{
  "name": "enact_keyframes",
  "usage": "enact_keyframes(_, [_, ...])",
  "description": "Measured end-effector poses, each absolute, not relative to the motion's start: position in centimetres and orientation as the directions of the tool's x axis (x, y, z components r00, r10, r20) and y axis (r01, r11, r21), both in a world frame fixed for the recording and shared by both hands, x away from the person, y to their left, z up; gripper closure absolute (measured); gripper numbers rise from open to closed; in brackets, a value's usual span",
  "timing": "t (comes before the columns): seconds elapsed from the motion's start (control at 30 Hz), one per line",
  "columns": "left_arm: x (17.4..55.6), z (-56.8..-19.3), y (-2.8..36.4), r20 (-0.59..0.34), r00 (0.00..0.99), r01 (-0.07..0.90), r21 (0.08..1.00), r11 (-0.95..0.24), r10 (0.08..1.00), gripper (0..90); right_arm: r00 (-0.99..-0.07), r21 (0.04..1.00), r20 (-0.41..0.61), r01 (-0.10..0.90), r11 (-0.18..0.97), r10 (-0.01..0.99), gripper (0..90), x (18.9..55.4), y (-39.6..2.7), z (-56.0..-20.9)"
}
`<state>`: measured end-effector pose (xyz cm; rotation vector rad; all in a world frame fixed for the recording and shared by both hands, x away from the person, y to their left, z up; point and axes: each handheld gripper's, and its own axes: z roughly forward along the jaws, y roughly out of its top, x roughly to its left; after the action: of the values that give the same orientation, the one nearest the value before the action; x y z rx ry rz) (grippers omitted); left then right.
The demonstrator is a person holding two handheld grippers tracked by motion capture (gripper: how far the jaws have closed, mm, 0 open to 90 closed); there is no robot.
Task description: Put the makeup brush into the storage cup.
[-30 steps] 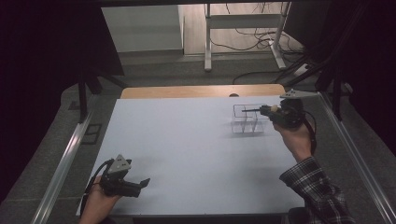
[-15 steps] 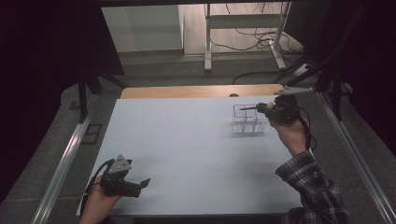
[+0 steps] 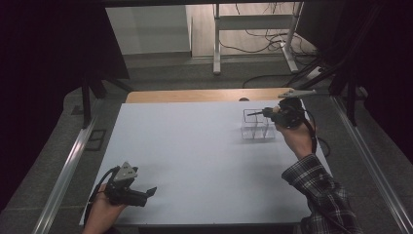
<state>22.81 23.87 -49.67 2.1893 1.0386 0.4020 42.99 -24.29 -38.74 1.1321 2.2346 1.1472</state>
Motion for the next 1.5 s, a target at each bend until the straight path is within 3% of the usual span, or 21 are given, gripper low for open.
enact_keyframes(1.33, [22.8, -49.8, 23.7, -0.005, 0.64, 0.566, 0.679, -0.467, 0.769, 3.0, -0.603, 0.74, 0.007, 0.539, 0.401, 0.798, 83.1, 44.9, -22.3, -42.7])
enact_keyframes(1.37, [22.8, -49.8, 23.7, -0.005, 0.64, 0.566, 0.679, -0.467, 0.769, 3.0, -0.608, 0.74, 0.037, 0.55, 0.387, 0.793, 68.5, 45.0, -22.3, -42.7])
enact_keyframes(1.4, [22.8, -49.8, 23.7, -0.005, 0.64, 0.566, 0.679, -0.467, 0.769, 3.0, -0.608, 0.74, 0.037, 0.55, 0.387, 0.793, 68.5, 45.0, -22.3, -42.7])
enact_keyframes(1.43, [22.8, -49.8, 23.7, -0.005, 0.639, 0.567, 0.679, -0.466, 0.769, 3.0, -0.608, 0.734, 0.05, 0.56, 0.384, 0.792, 54.2, 45.2, -22.3, -42.8])
enact_keyframes(1.47, [22.8, -49.8, 23.7, -0.006, 0.639, 0.567, 0.679, -0.466, 0.769, 3.0, -0.605, 0.733, 0.049, 0.563, 0.383, 0.795, 46.8, 45.3, -22.2, -42.8])
enact_keyframes(1.5, [22.8, -49.8, 23.7, -0.006, 0.639, 0.568, 0.679, -0.466, 0.769, 3.0, -0.603, 0.735, 0.046, 0.56, 0.382, 0.796, 33.9, 45.3, -22.2, -42.9])
